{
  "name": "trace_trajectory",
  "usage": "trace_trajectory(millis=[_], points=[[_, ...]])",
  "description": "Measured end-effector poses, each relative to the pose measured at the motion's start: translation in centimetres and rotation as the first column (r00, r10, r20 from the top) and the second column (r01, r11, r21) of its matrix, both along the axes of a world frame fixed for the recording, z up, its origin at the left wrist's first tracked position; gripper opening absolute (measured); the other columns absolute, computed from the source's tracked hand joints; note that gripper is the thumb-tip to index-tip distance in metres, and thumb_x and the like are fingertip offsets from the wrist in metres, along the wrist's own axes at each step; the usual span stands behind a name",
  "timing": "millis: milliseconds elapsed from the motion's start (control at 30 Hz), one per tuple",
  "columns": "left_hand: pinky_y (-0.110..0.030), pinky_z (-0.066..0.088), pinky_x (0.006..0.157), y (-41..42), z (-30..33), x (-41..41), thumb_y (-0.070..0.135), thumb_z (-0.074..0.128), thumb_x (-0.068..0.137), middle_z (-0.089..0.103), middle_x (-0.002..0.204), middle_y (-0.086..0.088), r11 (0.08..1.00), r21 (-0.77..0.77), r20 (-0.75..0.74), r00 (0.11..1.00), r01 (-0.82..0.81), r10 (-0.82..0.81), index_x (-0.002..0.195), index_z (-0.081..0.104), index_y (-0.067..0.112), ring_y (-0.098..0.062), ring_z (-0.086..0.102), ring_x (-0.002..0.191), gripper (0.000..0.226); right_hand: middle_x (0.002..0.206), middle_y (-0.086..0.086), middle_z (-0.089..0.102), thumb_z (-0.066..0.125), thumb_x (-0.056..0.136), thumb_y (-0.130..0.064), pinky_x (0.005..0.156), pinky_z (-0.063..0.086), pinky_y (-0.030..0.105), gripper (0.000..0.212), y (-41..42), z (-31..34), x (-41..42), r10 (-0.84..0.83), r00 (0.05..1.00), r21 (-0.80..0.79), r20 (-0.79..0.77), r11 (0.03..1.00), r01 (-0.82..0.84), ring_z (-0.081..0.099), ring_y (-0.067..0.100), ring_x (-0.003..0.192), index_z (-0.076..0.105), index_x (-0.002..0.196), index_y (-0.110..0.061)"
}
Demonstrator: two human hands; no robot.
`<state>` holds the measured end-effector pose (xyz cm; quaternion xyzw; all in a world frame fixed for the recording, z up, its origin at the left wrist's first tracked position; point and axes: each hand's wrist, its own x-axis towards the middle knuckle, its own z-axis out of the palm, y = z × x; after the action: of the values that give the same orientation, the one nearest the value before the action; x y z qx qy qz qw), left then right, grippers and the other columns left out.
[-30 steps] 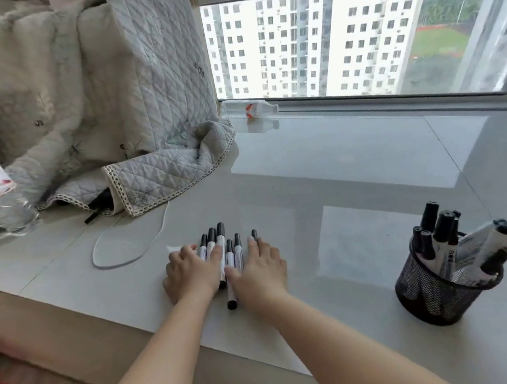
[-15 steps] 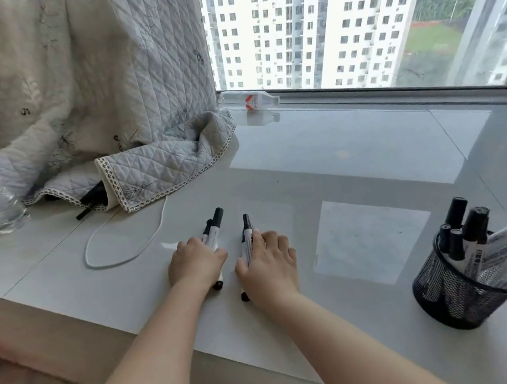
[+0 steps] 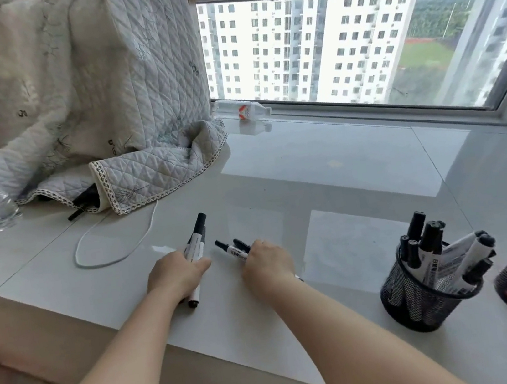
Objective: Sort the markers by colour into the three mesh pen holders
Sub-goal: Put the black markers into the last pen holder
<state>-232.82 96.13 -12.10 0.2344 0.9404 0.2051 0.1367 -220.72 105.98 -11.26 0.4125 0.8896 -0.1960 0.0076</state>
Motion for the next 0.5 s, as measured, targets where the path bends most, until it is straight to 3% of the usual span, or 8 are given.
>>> trace_trajectory(millis=[133,200,300,367,433,500], points=[[-0.027,0.036,0.050,-0.5,1.1,1.9,0.038,0.052,0.084,0.056,0.074,-0.004,0.996,0.086,0.170,0.985,-0.038,0.023,0.096,0.058,0.010,-0.021,0.054,0.066,0.032,0.119,0.011,0.058,0.041,0.089,-0.008,0.076,0.042,0.029,0.029,-0.1,0.7,2.4,0.001,0.997,-0.070,0.074,0.998,0.004,0.056,0.028,0.109,0.053,0.115,-0.007],[-0.028,0.035,0.053,-0.7,1.6,2.9,0.036,0.048,0.087,0.056,0.076,-0.004,0.991,0.129,0.249,0.968,-0.021,-0.012,0.099,0.058,0.008,-0.022,0.053,0.071,0.032,0.113,0.009,0.059,0.044,0.089,-0.014,0.068,0.041,0.026,0.028,0.0,1.6,3.7,0.034,0.994,-0.118,0.105,0.993,-0.021,0.058,0.027,0.103,0.054,0.115,-0.008],[-0.030,0.038,0.061,-0.8,2.7,4.7,0.033,0.045,0.090,0.058,0.083,-0.006,0.985,0.171,0.314,0.947,0.015,-0.068,0.097,0.057,0.008,-0.023,0.055,0.078,0.029,0.076,0.008,0.066,0.043,0.090,-0.018,0.047,0.038,0.025,0.015,0.2,3.3,5.6,0.030,0.998,-0.278,0.063,0.961,-0.011,0.064,0.021,0.069,0.052,0.091,-0.005],[-0.032,0.044,0.066,-0.6,3.5,6.1,0.029,0.046,0.089,0.062,0.079,-0.005,0.967,0.254,0.373,0.922,0.005,-0.103,0.094,0.057,0.008,-0.021,0.059,0.075,0.024,0.050,0.003,0.059,0.044,0.089,-0.014,0.044,0.044,0.025,0.011,0.6,4.6,6.7,-0.090,0.994,-0.436,-0.063,0.898,0.054,0.059,0.015,0.045,0.047,0.084,-0.005],[-0.036,0.050,0.074,0.0,4.5,7.9,0.023,0.046,0.088,0.062,0.075,-0.005,0.935,0.354,0.440,0.886,-0.021,-0.146,0.090,0.055,0.009,-0.020,0.061,0.070,0.017,0.060,0.006,0.056,0.044,0.089,-0.010,0.054,0.050,0.033,0.006,1.0,6.0,7.9,-0.180,0.960,-0.489,-0.214,0.870,0.054,0.057,0.018,0.049,0.046,0.090,-0.005],[-0.036,0.053,0.070,0.9,5.7,9.9,0.018,0.047,0.087,0.058,0.073,-0.005,0.897,0.441,0.484,0.849,-0.026,-0.213,0.087,0.052,0.010,-0.018,0.058,0.066,0.010,0.075,0.009,0.055,0.043,0.089,-0.010,0.063,0.051,0.037,0.006,1.4,7.5,9.4,-0.195,0.927,-0.452,-0.321,0.891,0.031,0.057,0.022,0.058,0.045,0.092,-0.007]])
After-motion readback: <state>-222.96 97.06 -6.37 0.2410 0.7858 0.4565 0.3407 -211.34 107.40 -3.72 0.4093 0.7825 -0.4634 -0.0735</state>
